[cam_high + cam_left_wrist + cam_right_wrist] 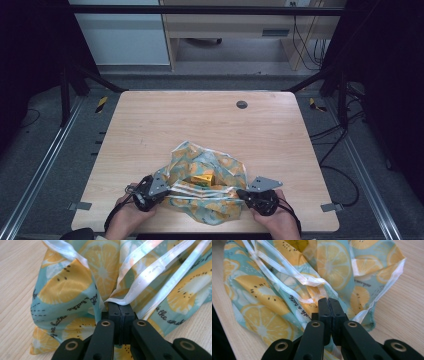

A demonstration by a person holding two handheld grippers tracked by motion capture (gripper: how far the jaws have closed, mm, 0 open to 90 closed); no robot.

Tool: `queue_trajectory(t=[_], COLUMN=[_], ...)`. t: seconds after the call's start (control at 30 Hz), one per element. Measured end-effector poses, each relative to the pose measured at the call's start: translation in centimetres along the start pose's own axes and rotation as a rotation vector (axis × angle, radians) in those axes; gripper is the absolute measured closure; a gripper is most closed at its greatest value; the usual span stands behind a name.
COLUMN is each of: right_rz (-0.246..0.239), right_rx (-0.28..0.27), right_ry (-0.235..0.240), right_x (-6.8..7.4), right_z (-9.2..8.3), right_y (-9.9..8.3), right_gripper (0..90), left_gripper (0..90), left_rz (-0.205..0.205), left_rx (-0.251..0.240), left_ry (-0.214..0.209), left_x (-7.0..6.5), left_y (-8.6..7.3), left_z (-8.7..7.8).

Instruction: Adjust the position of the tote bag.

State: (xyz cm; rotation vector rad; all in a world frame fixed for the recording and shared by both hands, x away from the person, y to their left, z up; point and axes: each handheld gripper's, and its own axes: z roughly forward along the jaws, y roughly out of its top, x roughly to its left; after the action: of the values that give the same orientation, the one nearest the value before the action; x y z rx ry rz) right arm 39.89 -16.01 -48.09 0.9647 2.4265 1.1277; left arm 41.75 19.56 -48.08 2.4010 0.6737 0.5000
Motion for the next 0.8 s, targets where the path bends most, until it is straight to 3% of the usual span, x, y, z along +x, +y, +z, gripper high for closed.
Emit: queue_trajectory(t=[0.6, 0.73, 0.77, 0.8], right_rz=[-0.004, -0.028, -0.035, -0.049], right_rx=[0.016, -0.023, -0.030, -0.062], right_ry=[-0.021, -0.002, -0.005, -0.008], right_x=[-0.2, 0.2, 0.3, 0.6], right_z=[0.6, 0.0, -0.2, -0.9], right_y=[0.0, 0.3, 0.3, 0.3], right_gripper=[89.6, 86.9, 83.4, 71.7], left_gripper=[89.6, 83.1, 80.5, 71.3], left_rz=[-0.004, -0.030, -0.032, -0.043], left_rx=[-0.004, -0.069, -0.084, -0.118], left_ry=[0.005, -0.007, 0.001, 0.012], left_x=[0.0, 0.2, 0.2, 0.1], left_y=[0.0, -0.1, -0.1, -0.3], left_z=[-0.1, -1.2, -1.6, -2.4])
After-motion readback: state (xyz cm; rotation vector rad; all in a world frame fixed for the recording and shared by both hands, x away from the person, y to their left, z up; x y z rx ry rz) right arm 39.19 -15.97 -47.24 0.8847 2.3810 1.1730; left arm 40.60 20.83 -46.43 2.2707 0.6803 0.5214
